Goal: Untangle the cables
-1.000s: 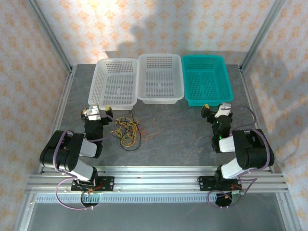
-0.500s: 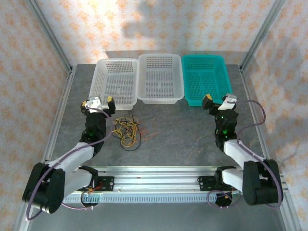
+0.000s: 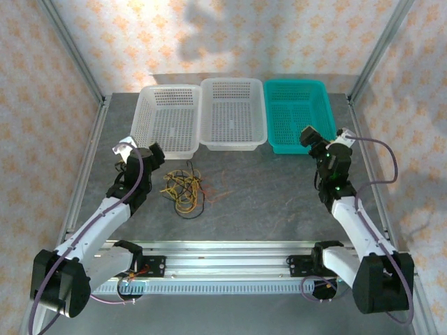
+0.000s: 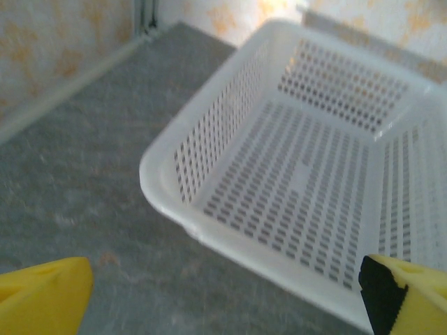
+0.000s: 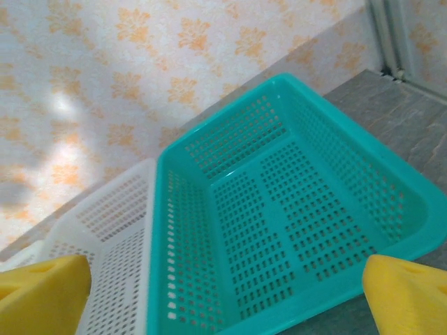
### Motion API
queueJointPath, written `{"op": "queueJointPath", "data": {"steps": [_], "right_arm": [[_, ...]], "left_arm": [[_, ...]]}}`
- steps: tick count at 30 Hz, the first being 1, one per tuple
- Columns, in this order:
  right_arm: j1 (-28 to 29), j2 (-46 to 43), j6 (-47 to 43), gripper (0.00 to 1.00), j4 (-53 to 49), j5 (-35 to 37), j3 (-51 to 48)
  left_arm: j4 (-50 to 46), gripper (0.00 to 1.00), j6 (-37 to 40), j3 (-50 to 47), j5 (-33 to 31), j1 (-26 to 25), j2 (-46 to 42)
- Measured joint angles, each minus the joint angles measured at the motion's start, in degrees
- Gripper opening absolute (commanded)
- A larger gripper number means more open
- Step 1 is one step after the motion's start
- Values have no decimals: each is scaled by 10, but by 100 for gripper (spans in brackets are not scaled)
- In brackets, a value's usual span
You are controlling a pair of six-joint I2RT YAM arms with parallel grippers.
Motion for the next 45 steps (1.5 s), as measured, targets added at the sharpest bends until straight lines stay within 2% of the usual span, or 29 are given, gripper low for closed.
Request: {"op": "queueJointPath", "data": {"steps": [4,11,16,19,24,28,37,45], "right_arm": [[0,-9,21,100,-18,-55,12],[21,19,23,100,-32,-143,40],[96,42,14,100,-45,-165,46],[156,50,1,100,-44,-163,52],[247,66,-17,100,-35,-162,65],[280,73,-26,100,-24,-156,78],[285,78,-34,100,-14,-145,90],[285,77,-36,99,-15,-135,91]], "left_arm": [[-25,99,-35,-10,53,0,-13],[9,99,-73,-91,157,0,-40],[79,99,-84,-139,247,0,-23],[112,99,-81,-143,277,0,4],[125,99,-66,-143,282,0,36],[125,99,-56,-138,265,0,50],[162,99,-44,-131,297,0,114],[206,99,-42,-131,352,-13,144]]}}
